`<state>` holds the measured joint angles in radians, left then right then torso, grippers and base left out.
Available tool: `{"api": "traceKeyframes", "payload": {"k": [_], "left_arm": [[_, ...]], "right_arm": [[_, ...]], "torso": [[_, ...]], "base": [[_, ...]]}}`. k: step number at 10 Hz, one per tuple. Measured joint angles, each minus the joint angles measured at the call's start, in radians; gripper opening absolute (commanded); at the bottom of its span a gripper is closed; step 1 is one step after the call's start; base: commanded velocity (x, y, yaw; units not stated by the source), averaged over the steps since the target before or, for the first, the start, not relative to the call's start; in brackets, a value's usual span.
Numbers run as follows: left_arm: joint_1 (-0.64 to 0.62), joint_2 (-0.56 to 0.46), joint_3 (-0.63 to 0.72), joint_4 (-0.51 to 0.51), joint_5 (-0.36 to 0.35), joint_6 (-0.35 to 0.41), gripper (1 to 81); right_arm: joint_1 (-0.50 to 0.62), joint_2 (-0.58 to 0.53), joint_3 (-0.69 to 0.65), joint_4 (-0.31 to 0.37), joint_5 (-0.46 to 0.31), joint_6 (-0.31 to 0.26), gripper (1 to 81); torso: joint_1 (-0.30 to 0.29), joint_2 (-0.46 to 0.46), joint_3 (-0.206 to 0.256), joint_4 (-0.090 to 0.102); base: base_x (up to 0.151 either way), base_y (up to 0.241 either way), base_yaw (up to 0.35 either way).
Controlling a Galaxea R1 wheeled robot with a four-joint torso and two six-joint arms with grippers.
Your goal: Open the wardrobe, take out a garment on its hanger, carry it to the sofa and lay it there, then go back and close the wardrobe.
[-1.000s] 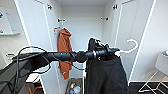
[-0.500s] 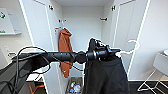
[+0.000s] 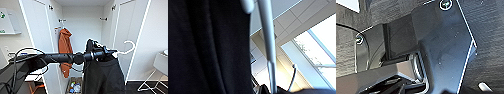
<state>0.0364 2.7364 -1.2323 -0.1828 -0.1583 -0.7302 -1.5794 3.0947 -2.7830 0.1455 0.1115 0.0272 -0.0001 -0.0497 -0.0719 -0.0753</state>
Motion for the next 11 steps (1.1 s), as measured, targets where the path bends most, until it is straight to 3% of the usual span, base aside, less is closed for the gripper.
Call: {"api": "traceKeyframes", "payload": {"k": [11], "left_arm": [[0.144,-0.066,0.089,0.144,-0.044,0.000,1.0]], "right_arm": [[0.000,0.000,0.000,0.000,0.011,0.000,81.1]], "torso": [[0.000,0.000,0.000,0.000]], "base": [[0.000,0.000,0.000]]}}
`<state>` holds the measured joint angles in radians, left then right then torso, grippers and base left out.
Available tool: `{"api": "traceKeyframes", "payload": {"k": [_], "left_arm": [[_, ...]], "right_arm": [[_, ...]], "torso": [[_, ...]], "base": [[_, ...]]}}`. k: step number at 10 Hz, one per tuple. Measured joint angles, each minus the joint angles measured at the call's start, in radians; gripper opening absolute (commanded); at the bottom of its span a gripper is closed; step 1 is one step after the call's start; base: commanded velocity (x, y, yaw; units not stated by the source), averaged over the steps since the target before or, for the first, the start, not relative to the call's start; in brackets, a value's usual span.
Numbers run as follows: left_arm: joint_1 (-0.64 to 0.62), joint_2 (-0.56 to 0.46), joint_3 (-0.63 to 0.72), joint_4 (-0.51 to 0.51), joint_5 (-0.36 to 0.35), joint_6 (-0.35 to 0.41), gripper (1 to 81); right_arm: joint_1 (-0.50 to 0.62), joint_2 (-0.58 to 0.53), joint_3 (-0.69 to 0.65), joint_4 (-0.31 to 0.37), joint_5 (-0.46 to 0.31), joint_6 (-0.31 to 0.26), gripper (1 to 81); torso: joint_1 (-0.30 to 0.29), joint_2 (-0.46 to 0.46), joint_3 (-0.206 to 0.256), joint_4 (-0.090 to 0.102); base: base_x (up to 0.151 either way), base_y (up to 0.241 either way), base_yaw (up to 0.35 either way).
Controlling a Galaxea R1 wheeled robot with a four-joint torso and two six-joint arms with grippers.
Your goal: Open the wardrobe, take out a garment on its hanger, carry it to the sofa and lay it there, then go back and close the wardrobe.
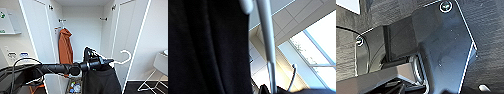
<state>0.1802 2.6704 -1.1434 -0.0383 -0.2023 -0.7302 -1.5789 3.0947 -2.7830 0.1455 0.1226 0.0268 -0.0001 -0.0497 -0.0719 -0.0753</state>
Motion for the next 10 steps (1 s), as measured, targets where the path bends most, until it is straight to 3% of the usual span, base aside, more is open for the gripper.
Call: {"api": "traceKeyframes", "payload": {"k": [10], "left_arm": [[0.001,-0.003,0.004,0.013,-0.015,0.000,1.0]], "right_arm": [[0.000,0.000,0.000,0.000,0.000,0.000,81.1]], "torso": [[0.000,0.000,0.000,0.000]], "base": [[0.000,0.000,0.000]]}}
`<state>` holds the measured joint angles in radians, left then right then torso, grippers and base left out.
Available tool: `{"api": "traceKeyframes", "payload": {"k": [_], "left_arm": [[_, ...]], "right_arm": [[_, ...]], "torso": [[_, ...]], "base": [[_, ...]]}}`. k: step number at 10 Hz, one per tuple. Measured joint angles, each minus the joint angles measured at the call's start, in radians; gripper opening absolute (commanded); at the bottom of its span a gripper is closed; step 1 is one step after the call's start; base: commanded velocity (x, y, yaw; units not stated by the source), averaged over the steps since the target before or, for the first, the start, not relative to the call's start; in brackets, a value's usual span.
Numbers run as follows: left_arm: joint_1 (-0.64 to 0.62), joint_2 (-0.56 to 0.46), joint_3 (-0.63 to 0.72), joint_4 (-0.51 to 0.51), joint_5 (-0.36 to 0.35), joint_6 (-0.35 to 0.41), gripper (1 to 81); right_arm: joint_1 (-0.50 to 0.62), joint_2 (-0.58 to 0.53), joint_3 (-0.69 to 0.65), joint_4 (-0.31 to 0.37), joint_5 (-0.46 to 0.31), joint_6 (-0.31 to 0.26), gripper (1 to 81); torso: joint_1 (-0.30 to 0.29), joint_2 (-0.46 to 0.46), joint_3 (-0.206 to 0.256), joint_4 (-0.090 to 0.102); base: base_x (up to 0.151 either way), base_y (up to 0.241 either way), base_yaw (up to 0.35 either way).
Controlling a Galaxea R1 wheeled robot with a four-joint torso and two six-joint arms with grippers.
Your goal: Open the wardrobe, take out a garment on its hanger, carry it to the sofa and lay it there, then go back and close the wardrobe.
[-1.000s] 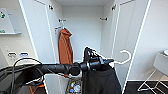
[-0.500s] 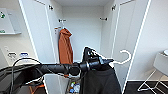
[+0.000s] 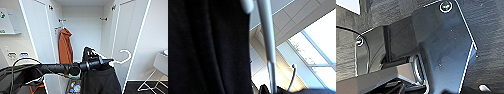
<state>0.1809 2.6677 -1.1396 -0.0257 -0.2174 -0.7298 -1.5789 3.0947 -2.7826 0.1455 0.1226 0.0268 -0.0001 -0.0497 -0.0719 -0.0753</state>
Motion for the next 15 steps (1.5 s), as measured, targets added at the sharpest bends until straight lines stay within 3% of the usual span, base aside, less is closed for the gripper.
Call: {"api": "traceKeyframes", "payload": {"k": [15], "left_arm": [[0.000,-0.033,0.037,0.001,0.003,0.000,1.0]], "right_arm": [[-0.003,0.000,-0.003,0.000,0.001,0.000,81.1]], "torso": [[0.000,0.000,0.000,0.000]], "base": [[0.000,0.000,-0.210]]}}
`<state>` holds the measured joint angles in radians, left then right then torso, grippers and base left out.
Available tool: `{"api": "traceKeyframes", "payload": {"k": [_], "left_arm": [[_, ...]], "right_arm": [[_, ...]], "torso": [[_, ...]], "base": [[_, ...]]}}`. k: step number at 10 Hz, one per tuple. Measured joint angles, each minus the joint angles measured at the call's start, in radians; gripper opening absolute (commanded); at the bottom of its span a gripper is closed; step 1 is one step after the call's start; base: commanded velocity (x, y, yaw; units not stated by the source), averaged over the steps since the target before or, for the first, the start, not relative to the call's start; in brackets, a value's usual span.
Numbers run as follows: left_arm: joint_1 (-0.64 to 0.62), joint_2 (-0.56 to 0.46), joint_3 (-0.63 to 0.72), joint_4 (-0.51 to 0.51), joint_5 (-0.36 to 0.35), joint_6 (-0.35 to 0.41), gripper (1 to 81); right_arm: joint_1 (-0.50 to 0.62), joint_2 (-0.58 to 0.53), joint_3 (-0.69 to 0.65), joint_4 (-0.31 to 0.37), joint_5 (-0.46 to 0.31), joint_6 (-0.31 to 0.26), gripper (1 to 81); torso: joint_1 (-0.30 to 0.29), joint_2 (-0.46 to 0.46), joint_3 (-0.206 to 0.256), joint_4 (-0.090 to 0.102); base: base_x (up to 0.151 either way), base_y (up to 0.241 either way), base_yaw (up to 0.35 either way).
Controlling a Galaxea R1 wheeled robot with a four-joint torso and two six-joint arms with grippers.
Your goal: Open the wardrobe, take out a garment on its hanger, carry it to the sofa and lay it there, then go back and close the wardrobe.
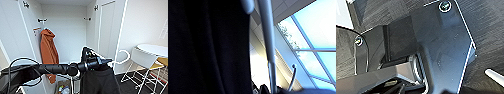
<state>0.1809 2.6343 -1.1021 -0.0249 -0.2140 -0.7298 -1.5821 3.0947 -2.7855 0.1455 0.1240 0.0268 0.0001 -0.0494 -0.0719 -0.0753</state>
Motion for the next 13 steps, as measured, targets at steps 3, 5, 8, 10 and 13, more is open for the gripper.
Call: {"api": "traceKeyframes", "payload": {"k": [3,5,8,10,13], "left_arm": [[0.011,-0.001,0.004,0.000,0.004,0.000,1.0],[0.013,-0.039,0.043,0.007,0.006,0.000,1.0],[0.038,-0.104,0.074,0.033,0.008,0.000,1.0],[0.036,-0.073,0.075,0.039,0.007,0.000,1.0],[0.036,-0.058,0.076,0.039,0.008,-0.001,1.0]], "right_arm": [[0.000,0.000,0.000,0.000,0.000,0.000,81.1],[0.000,0.000,0.000,0.000,0.000,0.000,81.1],[0.001,0.000,0.000,0.000,0.000,0.000,81.1],[0.000,0.000,0.000,0.000,-0.001,0.000,81.1],[0.000,0.000,0.000,0.000,0.000,0.000,81.1]], "torso": [[0.000,0.000,0.000,0.000],[0.000,0.000,0.000,0.000],[0.000,0.000,0.000,0.000],[0.000,0.000,0.000,0.000],[0.000,0.000,0.000,0.000]], "base": [[0.000,0.000,-0.267],[0.000,0.000,-0.270],[0.000,0.000,-0.271],[0.000,0.000,-0.271],[0.000,0.000,-0.271]]}}
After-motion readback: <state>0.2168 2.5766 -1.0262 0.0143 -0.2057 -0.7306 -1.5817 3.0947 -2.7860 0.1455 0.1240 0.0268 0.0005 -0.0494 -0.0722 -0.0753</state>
